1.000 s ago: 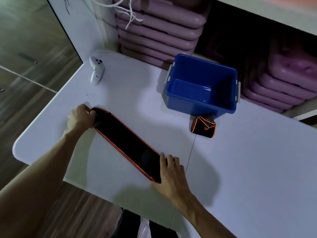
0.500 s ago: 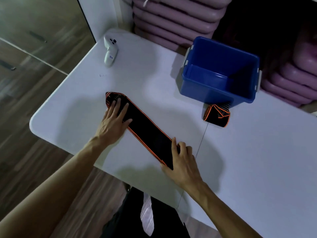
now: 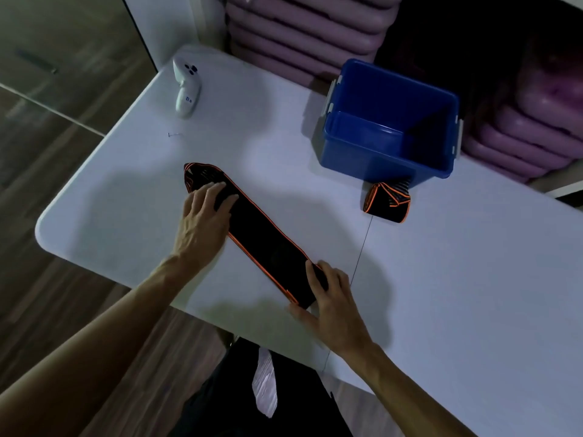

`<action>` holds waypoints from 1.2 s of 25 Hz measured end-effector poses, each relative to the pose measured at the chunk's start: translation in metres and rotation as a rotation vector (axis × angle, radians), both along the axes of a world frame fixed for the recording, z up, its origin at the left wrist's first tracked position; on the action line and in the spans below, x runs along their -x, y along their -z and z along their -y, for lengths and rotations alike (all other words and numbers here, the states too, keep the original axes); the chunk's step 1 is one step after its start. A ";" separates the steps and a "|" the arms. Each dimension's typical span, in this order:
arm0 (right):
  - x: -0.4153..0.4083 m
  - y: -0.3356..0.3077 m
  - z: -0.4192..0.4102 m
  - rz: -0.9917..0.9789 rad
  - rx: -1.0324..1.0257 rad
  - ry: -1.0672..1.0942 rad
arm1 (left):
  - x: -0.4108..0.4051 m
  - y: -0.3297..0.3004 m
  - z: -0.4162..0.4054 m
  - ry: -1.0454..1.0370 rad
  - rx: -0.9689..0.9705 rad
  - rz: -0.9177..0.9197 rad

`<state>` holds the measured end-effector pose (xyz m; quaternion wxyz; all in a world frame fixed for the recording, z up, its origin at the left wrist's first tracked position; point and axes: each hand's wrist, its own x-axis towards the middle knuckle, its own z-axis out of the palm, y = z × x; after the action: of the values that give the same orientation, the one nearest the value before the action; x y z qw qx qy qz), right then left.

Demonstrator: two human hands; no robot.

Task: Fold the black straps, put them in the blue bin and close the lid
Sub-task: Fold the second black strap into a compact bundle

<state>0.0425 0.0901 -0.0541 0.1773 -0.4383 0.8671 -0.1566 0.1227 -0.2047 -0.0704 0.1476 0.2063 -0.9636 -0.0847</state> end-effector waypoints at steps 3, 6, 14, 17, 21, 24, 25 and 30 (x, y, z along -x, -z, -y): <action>0.005 -0.004 -0.012 0.201 0.007 -0.138 | -0.007 -0.008 -0.061 0.129 -0.081 -0.103; 0.016 -0.003 -0.017 0.185 0.034 -0.235 | -0.031 0.002 -0.114 0.251 -0.165 0.034; 0.053 0.011 -0.008 -0.069 0.097 -0.622 | -0.046 0.009 -0.136 0.130 -0.176 0.342; 0.058 0.018 -0.011 0.021 0.202 -0.592 | -0.042 -0.002 -0.142 0.053 -0.128 0.320; 0.055 0.017 -0.013 0.089 0.247 -0.566 | -0.052 -0.008 -0.171 0.052 -0.174 0.128; 0.059 0.014 -0.006 0.040 0.273 -0.576 | -0.057 -0.013 -0.184 0.007 -0.278 0.116; 0.061 0.014 -0.002 0.030 0.279 -0.592 | -0.057 -0.015 -0.186 -0.001 -0.287 0.136; 0.058 0.008 0.006 0.073 0.238 -0.628 | -0.055 -0.017 -0.198 -0.046 -0.333 0.190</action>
<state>-0.0157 0.0838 -0.0619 0.1951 -0.6957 0.6586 -0.2102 0.1775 -0.0062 -0.0530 0.0215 0.2568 -0.9409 -0.2200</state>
